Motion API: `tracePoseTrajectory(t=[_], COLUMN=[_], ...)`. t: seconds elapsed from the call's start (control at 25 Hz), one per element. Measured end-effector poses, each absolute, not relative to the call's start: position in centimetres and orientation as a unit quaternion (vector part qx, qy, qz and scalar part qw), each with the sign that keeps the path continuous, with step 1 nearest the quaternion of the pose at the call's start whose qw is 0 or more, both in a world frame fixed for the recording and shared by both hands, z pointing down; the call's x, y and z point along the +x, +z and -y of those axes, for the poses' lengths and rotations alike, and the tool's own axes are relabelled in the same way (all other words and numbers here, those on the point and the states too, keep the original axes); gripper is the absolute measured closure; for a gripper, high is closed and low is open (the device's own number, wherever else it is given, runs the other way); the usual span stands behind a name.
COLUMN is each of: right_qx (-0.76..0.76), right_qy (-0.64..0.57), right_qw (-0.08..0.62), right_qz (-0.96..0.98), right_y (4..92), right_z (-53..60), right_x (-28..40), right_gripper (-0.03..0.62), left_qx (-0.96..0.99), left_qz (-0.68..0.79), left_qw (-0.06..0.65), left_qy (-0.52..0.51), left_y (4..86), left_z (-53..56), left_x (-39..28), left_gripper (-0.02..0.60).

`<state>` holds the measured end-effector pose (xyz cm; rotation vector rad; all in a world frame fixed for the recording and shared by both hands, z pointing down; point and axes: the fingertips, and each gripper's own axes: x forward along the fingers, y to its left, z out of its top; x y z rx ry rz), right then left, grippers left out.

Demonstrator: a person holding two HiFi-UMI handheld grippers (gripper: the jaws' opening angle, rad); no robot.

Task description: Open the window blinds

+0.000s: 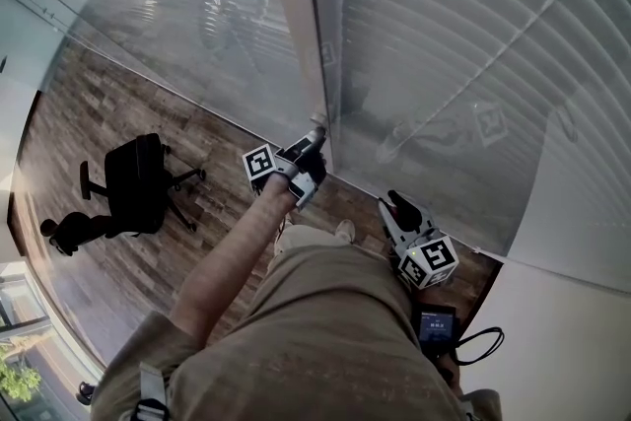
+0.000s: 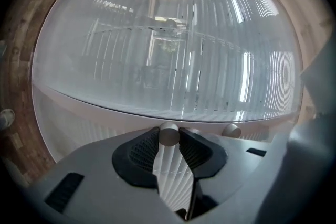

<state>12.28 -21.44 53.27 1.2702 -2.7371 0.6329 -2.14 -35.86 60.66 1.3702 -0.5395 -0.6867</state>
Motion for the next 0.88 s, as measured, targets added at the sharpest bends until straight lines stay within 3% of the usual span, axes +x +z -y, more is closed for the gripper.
tracePoseTrajectory(t=[0.16,0.32,0.52,0.64,0.88], right_qx=[0.410,0.409,0.411,0.414,0.414], right_qy=[0.204,0.205,0.208,0.209,0.209], right_qw=[0.031,0.031,0.028,0.027,0.025], right_qz=[0.888,0.889,0.887,0.886,0.886], right_y=[52.8,52.7,53.1,53.6,54.4], right_z=[21.6,21.7,21.5,21.2,21.0], right_x=[11.7,11.6,11.8,12.0,12.1], right_gripper=[0.476,0.476,0.476,0.475,0.475], left_qx=[0.615,0.672,0.754,0.809,0.861], left_qz=[0.239,0.278,0.344,0.390,0.449], left_qw=[0.682,0.623,0.529,0.435,0.183], left_qy=[-0.315,-0.288,-0.184,-0.074,0.155], left_y=[60.2,59.4,59.6,60.5,61.1], left_z=[36.0,36.3,35.5,34.6,34.2], left_x=[-2.5,-2.6,-2.6,-2.6,-1.8], left_gripper=[0.448,0.446,0.369,0.365,0.365])
